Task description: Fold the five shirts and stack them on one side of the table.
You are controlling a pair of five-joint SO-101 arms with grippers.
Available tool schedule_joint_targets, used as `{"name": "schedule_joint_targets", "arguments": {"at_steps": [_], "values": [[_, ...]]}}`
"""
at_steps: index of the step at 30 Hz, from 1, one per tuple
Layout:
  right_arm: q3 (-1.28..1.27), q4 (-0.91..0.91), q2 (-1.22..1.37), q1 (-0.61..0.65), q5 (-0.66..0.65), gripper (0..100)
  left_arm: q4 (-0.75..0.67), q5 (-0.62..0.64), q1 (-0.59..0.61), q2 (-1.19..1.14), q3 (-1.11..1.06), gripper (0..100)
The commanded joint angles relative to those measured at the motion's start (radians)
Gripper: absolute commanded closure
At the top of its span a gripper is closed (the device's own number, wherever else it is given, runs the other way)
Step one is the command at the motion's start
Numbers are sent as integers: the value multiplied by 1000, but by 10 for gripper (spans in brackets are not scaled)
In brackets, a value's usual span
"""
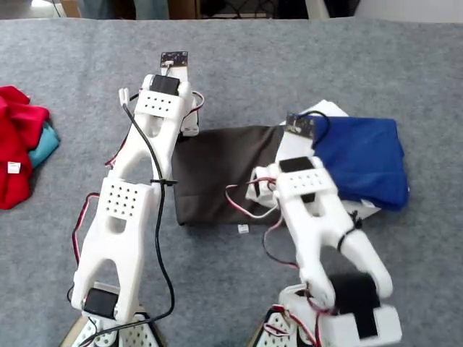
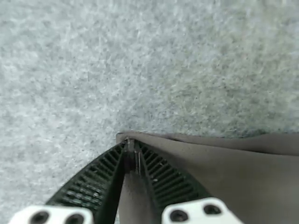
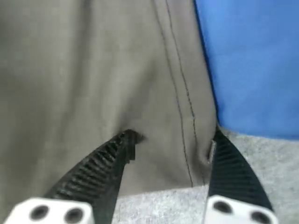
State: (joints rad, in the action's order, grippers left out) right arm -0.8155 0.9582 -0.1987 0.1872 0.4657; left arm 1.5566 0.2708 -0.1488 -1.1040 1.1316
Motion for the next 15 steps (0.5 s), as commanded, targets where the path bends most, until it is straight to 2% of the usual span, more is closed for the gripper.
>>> {"name": "schedule_joint_targets", "arguments": {"at_steps": [1,10,15], "values": [[1,-44,76,-2,12,734,3,-2,12,-2,36,971],[8,-66,208,-15,12,754,2,-2,12,-2,36,971],[39,-58,208,-28,3,969,2,-2,12,-2,36,971]]}}
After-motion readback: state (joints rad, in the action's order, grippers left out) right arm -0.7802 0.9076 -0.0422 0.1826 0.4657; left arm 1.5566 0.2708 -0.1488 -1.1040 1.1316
